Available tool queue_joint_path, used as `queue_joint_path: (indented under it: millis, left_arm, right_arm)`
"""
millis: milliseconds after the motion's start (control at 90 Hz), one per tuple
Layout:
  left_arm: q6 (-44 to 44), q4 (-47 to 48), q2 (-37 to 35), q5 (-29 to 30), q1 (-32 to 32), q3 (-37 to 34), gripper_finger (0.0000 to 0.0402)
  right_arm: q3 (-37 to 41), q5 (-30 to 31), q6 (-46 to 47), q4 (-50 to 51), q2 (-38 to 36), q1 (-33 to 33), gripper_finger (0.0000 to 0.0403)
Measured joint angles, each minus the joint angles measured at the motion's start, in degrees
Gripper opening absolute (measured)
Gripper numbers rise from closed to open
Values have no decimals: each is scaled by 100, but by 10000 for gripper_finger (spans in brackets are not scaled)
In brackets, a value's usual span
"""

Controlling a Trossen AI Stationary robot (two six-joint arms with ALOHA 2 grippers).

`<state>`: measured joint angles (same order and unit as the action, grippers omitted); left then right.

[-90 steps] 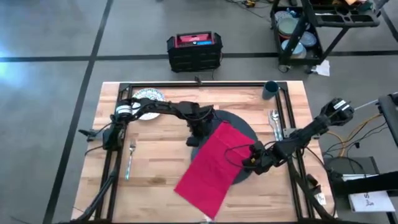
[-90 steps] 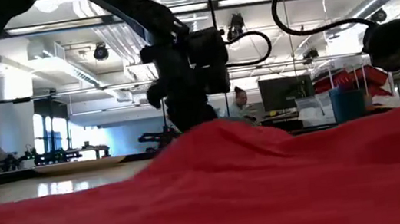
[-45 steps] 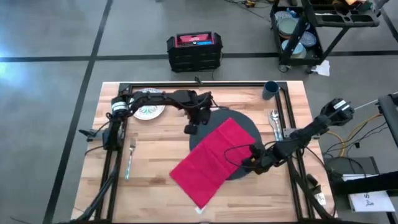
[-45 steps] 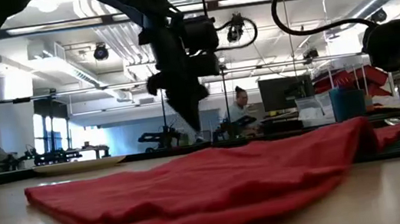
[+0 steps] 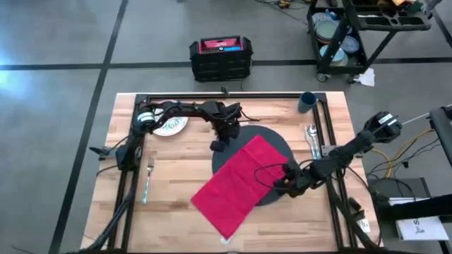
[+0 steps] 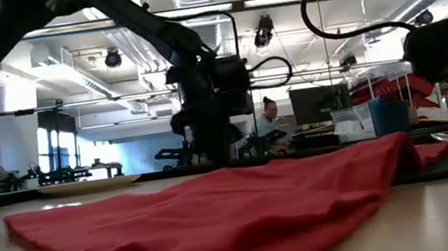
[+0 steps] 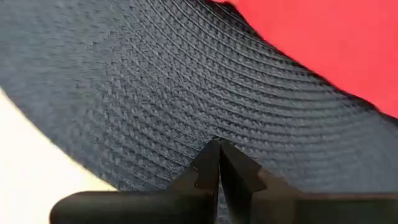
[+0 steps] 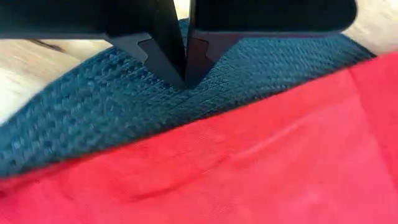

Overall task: Set table place
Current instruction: Adjust the black placemat

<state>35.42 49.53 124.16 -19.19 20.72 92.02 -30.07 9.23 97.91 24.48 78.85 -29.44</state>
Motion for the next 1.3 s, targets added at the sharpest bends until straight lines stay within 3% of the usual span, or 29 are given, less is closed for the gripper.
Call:
queue_joint_path:
  millis: [111,444,667,1178,1300]
  left_arm:
    - [-138,448,6,-455,7,-84,0]
    - [-598,811,28,-1091,-164,-196,0]
    - [-1026,937,15,-853,-255,-239,0]
    - [-1806,1297,-444,-354,-183,-281,0]
    - [-1864,1317,-706,-347,-183,-281,0]
  right_arm:
    - [14,-101,-306,-39,-5,260,0]
    - [27,-128,-1586,-160,-5,1419,0]
    - [27,-199,-2193,-168,-5,1972,0]
    - [40,-172,-2248,-146,-18,1973,0]
    - [-48,100,-2313,24,-111,1975,0]
